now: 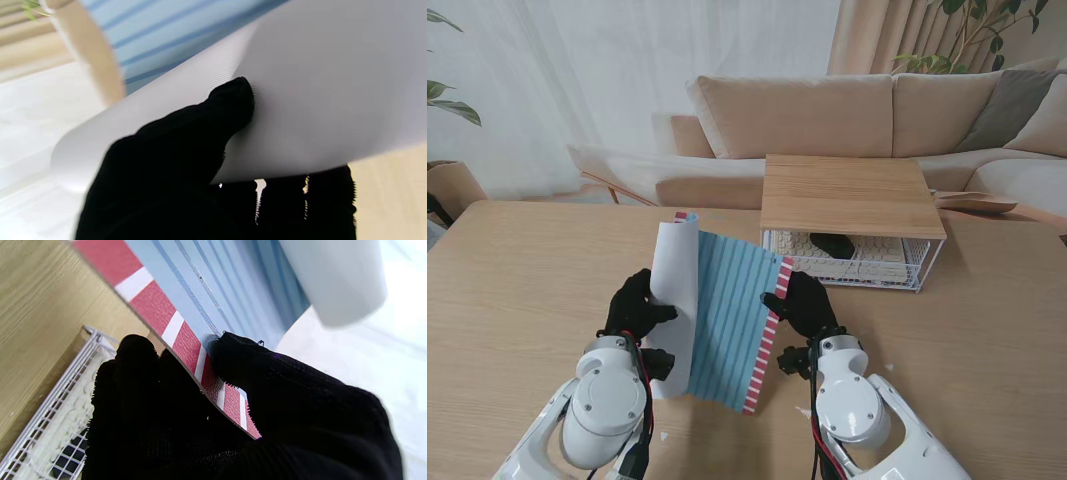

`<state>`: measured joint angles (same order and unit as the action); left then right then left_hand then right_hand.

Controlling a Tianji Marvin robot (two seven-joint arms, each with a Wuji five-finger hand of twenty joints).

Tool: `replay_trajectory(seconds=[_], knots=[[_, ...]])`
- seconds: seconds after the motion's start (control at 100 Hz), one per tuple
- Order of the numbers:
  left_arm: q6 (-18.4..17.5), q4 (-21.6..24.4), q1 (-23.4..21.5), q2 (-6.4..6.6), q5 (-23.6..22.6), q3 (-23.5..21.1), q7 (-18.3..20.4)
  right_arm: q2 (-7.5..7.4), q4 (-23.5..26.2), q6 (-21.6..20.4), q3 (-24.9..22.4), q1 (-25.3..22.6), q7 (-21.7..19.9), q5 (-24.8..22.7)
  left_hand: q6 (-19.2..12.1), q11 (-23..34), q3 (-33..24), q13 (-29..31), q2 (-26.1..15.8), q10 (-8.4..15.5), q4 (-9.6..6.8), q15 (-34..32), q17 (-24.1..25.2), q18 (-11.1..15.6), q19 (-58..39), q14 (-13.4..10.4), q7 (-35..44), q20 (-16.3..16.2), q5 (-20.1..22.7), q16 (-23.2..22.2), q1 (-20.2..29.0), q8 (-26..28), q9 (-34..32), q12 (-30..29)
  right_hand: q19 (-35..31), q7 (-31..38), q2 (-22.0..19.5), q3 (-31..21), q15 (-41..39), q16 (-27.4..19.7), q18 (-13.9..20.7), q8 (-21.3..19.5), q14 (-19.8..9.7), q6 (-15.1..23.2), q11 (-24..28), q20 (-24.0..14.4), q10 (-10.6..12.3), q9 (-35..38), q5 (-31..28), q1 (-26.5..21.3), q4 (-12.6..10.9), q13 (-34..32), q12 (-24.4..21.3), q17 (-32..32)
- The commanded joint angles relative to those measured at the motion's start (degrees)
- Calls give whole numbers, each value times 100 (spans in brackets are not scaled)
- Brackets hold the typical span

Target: Unroll the mouse pad and set up the keyboard and mouse from the tabletop organizer

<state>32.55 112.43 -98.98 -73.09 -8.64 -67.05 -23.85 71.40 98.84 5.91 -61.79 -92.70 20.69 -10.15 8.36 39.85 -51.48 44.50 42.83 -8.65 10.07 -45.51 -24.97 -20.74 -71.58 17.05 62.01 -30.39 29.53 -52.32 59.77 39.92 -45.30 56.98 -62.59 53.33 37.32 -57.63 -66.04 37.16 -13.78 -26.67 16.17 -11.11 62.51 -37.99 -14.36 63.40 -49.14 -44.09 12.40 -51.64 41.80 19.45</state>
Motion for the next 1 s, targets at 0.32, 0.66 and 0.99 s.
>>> replay_trajectory(seconds=[0.32, 0.66, 0.99], knots=[[1019, -476, 166, -627, 1758, -67, -568, -207, -191, 536, -286, 152, -714, -503, 37, 185, -249, 19, -378, -281, -119, -59, -46, -263, 181, 259, 214, -222, 8, 169, 432, -229, 79, -155, -339, 410, 197, -446, -203, 205, -118, -291, -102, -48, 228, 120, -633, 197, -186, -322, -43, -281, 181, 115], [1138, -1080, 222, -769, 2166, 164, -641, -430, -733, 673, -249, 284, -1240, -1338, 42, 211, -228, 48, -361, -289, -142, -14, -27, -201, 235, 233, 202, -219, 57, 126, 471, -250, 56, -167, -356, 370, -11, -342, -255, 400, -73, -404, -85, -41, 309, 163, -701, -5, -79, -359, -61, -36, 312, -90], [1284, -1428, 338, -717, 2031, 209, -332, -450, -1116, 886, 69, 558, -1304, -1596, 105, 189, -190, -140, -418, -339, -145, -74, 196, -115, 150, 261, 87, -316, -112, 53, 444, -366, 244, -169, -398, 351, -54, -269, -282, 471, -47, -481, -103, 8, 358, 149, -679, -49, -43, -355, -92, -3, 329, -120]])
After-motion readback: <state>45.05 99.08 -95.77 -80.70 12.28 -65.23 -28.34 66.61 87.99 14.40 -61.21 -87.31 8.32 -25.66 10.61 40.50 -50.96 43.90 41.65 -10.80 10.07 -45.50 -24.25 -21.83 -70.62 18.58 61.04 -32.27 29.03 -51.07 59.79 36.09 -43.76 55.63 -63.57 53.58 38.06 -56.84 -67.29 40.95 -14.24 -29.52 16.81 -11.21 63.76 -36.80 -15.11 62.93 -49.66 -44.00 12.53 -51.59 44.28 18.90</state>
